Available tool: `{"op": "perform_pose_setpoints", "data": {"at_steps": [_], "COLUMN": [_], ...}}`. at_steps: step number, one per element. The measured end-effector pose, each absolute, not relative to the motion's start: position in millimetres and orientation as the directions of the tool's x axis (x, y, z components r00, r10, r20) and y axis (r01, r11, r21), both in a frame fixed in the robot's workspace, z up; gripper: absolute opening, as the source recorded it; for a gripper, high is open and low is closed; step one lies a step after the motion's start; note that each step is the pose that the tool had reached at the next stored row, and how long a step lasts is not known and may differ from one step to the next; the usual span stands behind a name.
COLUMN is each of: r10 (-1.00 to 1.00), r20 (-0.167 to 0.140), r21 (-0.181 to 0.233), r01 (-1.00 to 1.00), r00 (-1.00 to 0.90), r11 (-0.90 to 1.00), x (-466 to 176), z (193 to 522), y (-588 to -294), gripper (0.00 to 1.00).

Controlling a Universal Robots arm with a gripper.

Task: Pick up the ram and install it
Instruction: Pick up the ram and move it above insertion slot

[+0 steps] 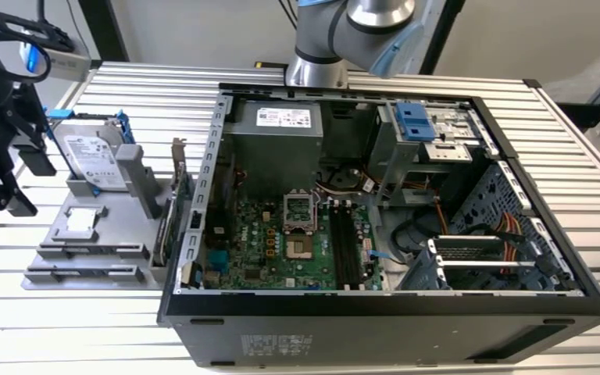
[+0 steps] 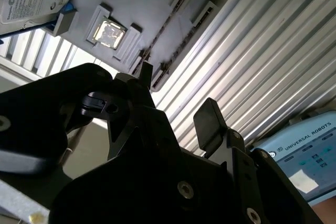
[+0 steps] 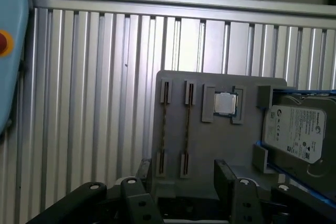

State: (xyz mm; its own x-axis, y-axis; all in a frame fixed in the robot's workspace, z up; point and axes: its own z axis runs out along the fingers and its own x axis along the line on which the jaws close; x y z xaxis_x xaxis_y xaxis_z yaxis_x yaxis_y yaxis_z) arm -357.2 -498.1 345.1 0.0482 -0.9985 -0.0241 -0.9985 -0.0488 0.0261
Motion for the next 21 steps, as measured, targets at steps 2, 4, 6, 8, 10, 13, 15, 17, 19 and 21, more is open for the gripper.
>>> {"op": "perform_pose_setpoints", "data": {"at_steps": [2,4,6,8,10,13,15,17,19,21], "r10": [-0.999,-0.999,-0.999,-0.999,-0.999,-0.999,-0.999,-0.999,-0.999,-0.999], "r20": [-0.024,-0.024,-0.024,-0.024,-0.024,-0.024,-0.024,-0.024,-0.024,-0.024], "r21": [0.026,0.026,0.026,0.026,0.026,0.026,0.026,0.026,0.026,0.026], "r01": [-0.998,-0.998,-0.998,-0.998,-0.998,-0.998,-0.998,-0.998,-0.998,-0.998], "r00": [0.048,0.048,0.048,0.048,0.048,0.048,0.048,0.048,0.048,0.048], "r11": [-0.049,-0.049,-0.049,-0.049,-0.049,-0.049,-0.049,-0.049,-0.049,-0.049], "x": [-357.2,-357.2,-357.3,-357.2,-357.2,-357.2,-357.1,-357.0,-357.0,-357.0], "z": [344.8,344.7,344.3,344.0,343.6,343.0,342.6,342.1,341.6,341.1], "y": [-498.1,-498.1,-498.2,-498.7,-499.5,-501.2,-502.3,-503.4,-504.4,-505.2], "gripper": [1.0,1.0,1.0,1.0,1.0,1.0,1.0,1.0,1.0,1.0]}}
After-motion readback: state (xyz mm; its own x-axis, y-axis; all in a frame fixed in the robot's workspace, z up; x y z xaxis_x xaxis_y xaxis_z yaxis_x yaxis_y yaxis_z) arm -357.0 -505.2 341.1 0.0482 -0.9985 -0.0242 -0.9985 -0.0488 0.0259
